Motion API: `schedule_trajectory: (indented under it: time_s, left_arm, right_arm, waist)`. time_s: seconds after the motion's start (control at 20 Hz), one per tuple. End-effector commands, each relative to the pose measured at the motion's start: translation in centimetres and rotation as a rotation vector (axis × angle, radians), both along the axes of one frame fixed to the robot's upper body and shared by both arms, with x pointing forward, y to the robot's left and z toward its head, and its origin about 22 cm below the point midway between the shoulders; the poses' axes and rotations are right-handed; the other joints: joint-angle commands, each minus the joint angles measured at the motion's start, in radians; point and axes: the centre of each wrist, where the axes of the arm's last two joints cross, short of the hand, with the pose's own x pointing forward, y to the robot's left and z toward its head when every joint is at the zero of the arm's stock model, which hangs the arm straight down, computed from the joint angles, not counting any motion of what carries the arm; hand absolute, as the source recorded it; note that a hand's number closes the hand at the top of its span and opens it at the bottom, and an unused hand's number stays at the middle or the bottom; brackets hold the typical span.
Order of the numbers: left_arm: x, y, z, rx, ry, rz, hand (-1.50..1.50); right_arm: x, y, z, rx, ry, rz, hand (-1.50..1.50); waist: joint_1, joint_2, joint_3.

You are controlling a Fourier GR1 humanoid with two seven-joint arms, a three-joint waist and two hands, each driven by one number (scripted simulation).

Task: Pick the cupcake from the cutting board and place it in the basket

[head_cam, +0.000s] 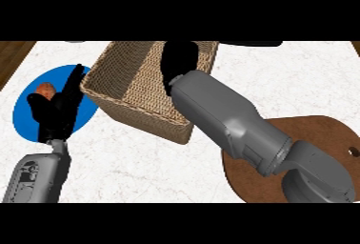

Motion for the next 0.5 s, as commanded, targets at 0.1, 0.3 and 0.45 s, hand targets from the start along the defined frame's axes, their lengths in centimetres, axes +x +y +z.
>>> schedule_trajectory:
  time_s: [0.1,0.3,0.45]
  left_arm:
    - [-0.5,-1.0,-0.4,0.009,0.005,0.017,0.0]
    - [-0.1,1.0,-0.5,0.001,0.007,0.038,0.0]
    - [-1.7,1.6,-0.2,0.015,0.006,0.031,0.0]
  right_arm:
    - [0.3,0.6,1.7,0.221,-0.137,-0.003,-1.5]
    - [-0.9,1.7,2.6,0.431,-0.231,-0.009,-1.5]
    - [-0.3,1.9,5.0,0.576,-0.244,-0.102,-1.5]
  waist:
    - [-0.015,0.003,0.002]
    - [-0.04,-0.003,0.002]
    - [-0.034,-0.01,0.003]
